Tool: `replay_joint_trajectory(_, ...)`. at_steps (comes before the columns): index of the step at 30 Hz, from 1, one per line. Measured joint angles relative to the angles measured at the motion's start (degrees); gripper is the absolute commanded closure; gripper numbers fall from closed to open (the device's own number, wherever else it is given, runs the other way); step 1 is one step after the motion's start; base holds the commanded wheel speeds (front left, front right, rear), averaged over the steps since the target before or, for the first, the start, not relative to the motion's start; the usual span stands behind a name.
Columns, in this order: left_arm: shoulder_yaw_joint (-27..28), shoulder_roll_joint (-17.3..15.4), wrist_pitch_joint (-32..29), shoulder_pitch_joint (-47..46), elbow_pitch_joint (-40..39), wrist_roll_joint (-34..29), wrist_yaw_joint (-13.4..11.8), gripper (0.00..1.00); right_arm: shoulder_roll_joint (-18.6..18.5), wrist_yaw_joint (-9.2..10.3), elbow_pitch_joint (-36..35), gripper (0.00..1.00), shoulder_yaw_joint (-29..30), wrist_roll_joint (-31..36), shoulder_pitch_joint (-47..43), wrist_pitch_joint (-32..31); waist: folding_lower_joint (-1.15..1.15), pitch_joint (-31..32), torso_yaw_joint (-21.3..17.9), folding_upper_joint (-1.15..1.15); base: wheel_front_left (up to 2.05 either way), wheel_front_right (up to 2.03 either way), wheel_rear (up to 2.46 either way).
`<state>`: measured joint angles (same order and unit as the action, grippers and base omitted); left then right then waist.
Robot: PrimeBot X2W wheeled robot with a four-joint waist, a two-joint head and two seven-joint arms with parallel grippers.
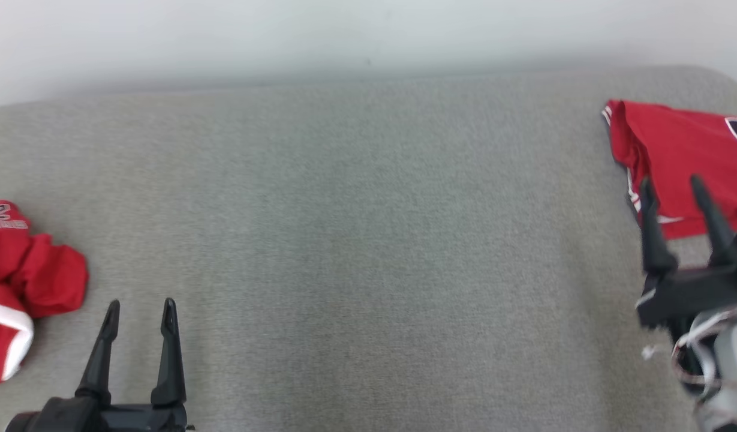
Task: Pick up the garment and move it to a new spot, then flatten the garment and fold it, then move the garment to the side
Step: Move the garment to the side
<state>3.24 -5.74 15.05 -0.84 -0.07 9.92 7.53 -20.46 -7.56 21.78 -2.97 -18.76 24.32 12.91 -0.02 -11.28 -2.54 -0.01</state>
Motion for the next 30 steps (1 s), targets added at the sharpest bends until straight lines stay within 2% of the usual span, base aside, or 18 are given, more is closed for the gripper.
replay_joint_trajectory(10, -0.2, 0.5, 0.0, 2.0, 1.5, 0.2, 0.0, 0.00, 8.0, 0.00, -9.6, 0.00, 3.0, 0.3, -14.6, -2.1, 0.01, 5.4, 3.1, 0.00, 0.00, 0.00, 0.00)
replay_joint_trajectory(19, -0.5, 0.8, 0.0, 3.0, 2.8, 0.4, 0.0, 0.00, 13.3, 0.01, -14.2, 0.00, 4.1, 1.7, -23.4, -2.8, 0.01, 8.4, 3.8, 0.00, 0.00, 0.00, 0.00)
replay_joint_trajectory(30, -1.1, 1.0, 0.0, 4.3, 4.8, 0.7, 0.0, 0.00, 15.5, 0.01, -16.0, 0.00, 5.2, 2.4, -27.0, -3.8, 0.02, 10.6, 4.2, 0.00, 0.00, 0.00, 0.00)
